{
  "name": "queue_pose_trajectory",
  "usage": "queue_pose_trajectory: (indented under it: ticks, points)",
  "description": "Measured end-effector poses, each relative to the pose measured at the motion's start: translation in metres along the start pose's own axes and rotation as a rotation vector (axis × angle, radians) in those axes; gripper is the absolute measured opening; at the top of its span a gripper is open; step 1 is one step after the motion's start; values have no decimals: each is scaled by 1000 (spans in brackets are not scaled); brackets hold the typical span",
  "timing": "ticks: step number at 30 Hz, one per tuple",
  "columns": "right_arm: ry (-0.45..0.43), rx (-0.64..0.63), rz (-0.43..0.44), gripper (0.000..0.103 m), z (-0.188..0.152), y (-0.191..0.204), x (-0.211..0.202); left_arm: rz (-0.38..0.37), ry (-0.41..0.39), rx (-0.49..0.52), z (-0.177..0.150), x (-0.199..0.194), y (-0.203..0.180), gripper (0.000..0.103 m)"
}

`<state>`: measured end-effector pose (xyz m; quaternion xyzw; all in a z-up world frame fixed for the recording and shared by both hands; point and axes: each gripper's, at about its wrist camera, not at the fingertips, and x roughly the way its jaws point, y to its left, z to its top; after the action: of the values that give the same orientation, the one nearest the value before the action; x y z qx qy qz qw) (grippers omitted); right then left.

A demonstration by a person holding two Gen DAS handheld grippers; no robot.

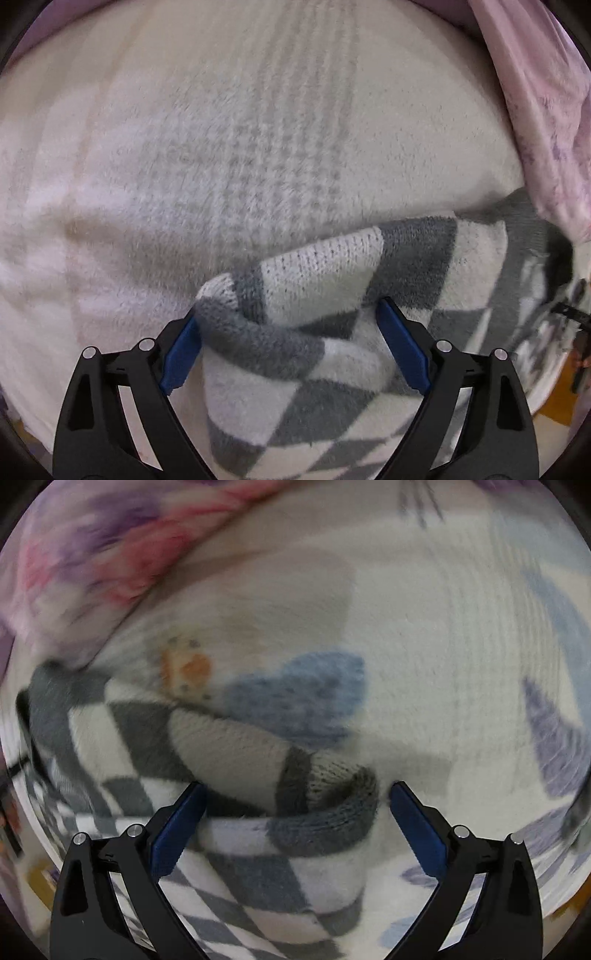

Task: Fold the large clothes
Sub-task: 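Close both tools on the cardigan hem corners, then lift the hem with both tools and flip the cardigan over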

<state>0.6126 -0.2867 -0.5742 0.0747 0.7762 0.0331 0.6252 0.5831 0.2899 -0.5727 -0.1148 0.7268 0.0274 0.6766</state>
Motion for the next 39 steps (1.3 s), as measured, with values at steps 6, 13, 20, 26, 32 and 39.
queue_pose_trajectory:
  ticks: [6,13,20,26,32,39]
  points:
    - [-68,-61,-14,42,-17,13,-21,20,-84,-17,-18,-17,-7,34]
    - [-169,-42,-10,24,-47,13,-56,42,-161,17,-43,-49,-7,24]
    - [-263,-16,-67,23,-81,30,-95,83,-220,14,-68,-78,-23,24]
    - [-344,-2,-86,22,-119,38,-133,115,-289,39,-90,-115,-41,23]
    - [-414,28,-84,22,-150,50,-154,171,-352,98,-121,-143,-41,23]
    - [-469,37,-101,22,-207,60,-176,177,-418,138,-171,-181,-43,23]
